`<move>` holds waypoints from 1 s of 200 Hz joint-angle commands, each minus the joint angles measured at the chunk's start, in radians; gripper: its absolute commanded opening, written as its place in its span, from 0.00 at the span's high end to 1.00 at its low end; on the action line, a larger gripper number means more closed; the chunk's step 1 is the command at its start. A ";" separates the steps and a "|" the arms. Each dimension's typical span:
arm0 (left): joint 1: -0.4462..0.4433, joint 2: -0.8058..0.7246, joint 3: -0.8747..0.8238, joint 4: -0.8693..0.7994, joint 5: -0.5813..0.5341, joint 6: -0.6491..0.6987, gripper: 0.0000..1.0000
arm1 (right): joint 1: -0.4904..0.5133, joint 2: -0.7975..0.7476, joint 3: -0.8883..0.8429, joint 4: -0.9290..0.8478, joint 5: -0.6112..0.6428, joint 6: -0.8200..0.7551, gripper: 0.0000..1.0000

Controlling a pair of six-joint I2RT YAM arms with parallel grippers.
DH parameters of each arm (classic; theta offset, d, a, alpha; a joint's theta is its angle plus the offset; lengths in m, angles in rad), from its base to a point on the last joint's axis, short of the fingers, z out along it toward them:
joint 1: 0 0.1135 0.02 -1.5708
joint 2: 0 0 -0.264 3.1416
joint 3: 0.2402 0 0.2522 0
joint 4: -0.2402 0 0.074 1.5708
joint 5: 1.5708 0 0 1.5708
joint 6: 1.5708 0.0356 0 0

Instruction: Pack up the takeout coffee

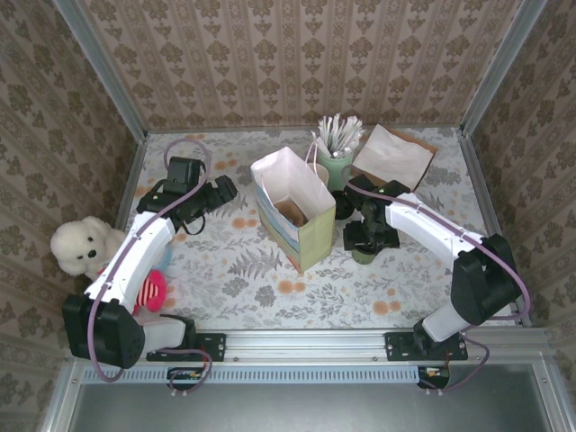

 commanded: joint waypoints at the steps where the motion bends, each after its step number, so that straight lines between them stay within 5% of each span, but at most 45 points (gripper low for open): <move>1: 0.008 0.005 -0.011 0.004 0.013 0.002 0.00 | 0.006 -0.040 -0.011 -0.008 0.013 -0.012 0.19; 69: 0.007 -0.002 0.009 0.033 0.086 0.027 0.00 | 0.006 -0.117 0.080 -0.123 0.088 -0.101 0.29; 155: -0.041 -0.245 0.139 0.096 0.168 0.077 0.00 | 0.046 -0.155 0.567 -0.441 0.174 -0.196 0.31; 181: -0.106 -0.273 0.177 0.118 0.248 0.056 0.00 | 0.087 -0.074 0.785 -0.516 0.206 -0.203 0.31; 200: -0.226 -0.254 0.239 0.052 0.175 0.102 0.00 | 0.130 -0.026 0.939 -0.534 0.210 -0.216 0.31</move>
